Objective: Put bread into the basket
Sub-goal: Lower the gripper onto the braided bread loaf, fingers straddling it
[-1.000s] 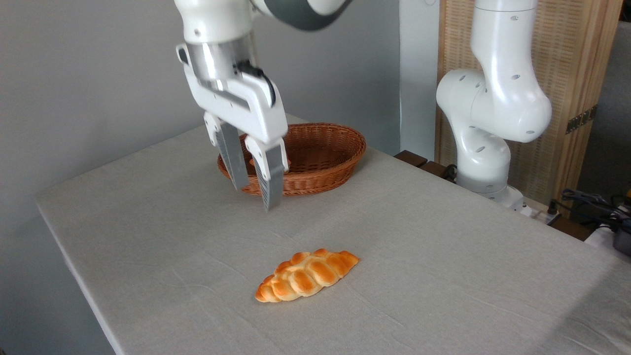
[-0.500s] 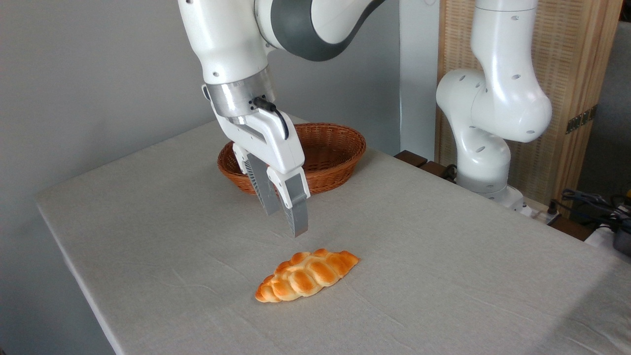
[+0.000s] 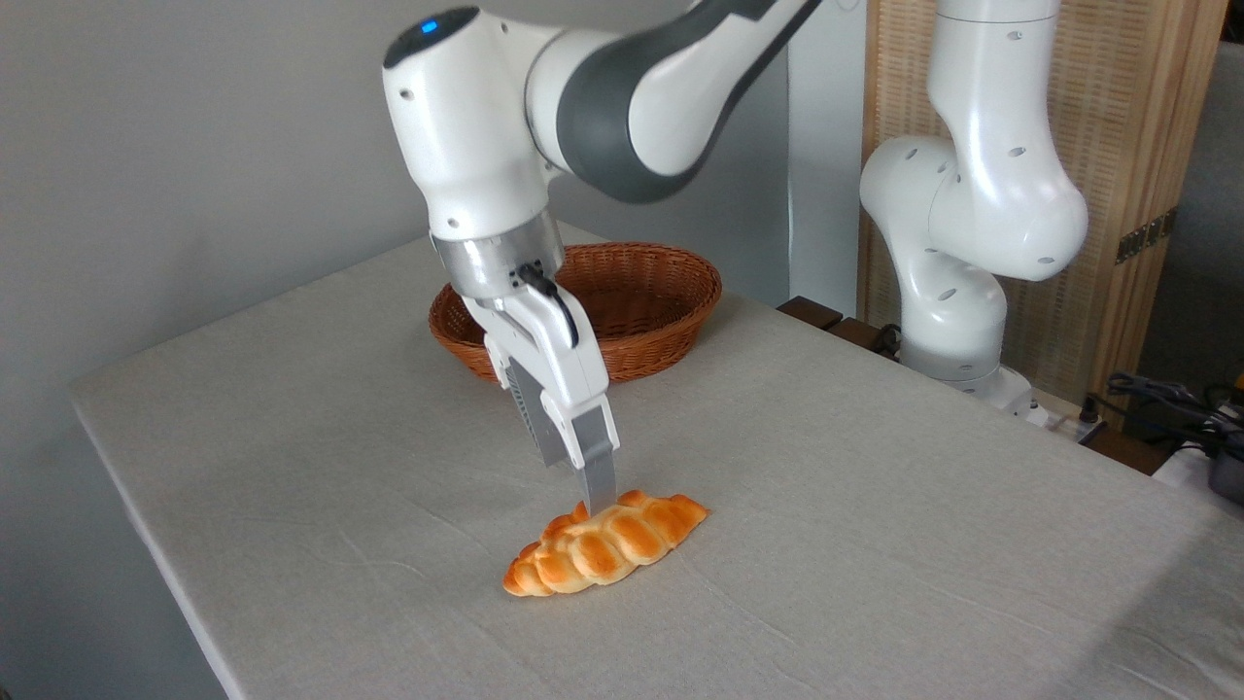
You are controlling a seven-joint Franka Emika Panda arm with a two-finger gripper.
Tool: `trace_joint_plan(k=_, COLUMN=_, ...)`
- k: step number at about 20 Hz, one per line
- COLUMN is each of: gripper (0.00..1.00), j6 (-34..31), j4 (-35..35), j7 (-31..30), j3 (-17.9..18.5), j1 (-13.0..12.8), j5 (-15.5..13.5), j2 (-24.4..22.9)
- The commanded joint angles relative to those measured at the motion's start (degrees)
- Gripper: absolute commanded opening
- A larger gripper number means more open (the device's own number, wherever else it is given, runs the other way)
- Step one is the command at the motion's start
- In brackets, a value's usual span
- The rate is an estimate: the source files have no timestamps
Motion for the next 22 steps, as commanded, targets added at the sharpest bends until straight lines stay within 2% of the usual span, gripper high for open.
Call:
trace_joint_plan(k=1, gripper=1.0, j6=3.0, j4=-2.3, j7=1.2, j3=0.3, j1=-0.1, j5=0.9, j2=0.2)
trace_joint_plan(k=4, gripper=1.0, j6=4.3, j4=-2.3, j7=1.2, j3=0.3, j1=-0.1, j5=1.8, j2=0.2)
trace_joint_plan(k=6, gripper=1.0, j6=4.3, j4=-2.3, j7=1.8, j3=0.0, j1=-0.1, j5=6.1, j2=0.3)
trace_joint_plan(k=7, gripper=1.0, j6=4.2, j4=-2.3, j7=2.1, j3=-0.1, j1=-0.1, j5=7.4, j2=0.4)
trace_joint_plan(k=16, gripper=1.0, j6=6.0, j4=-5.2, j7=2.1, j3=-0.4, j1=-0.3, j5=8.0, j2=1.3)
trace_joint_plan(k=17, gripper=0.96, j6=6.8, j4=-5.2, j7=2.1, j3=-0.4, j1=-0.3, j5=8.1, j2=1.4)
trace_joint_plan(k=19, gripper=0.42, j6=7.8, j4=-5.3, j7=2.1, j3=-0.4, j1=-0.2, j5=8.1, j2=1.5)
trace_joint_plan(k=20, gripper=0.23, j6=7.8, j4=-5.3, j7=2.0, j3=-0.4, j1=-0.2, j5=8.1, j2=1.8)
trace_joint_plan(k=22, gripper=0.12, j6=7.8, j4=-5.3, j7=2.0, j3=-0.4, j1=-0.2, j5=8.2, j2=1.9)
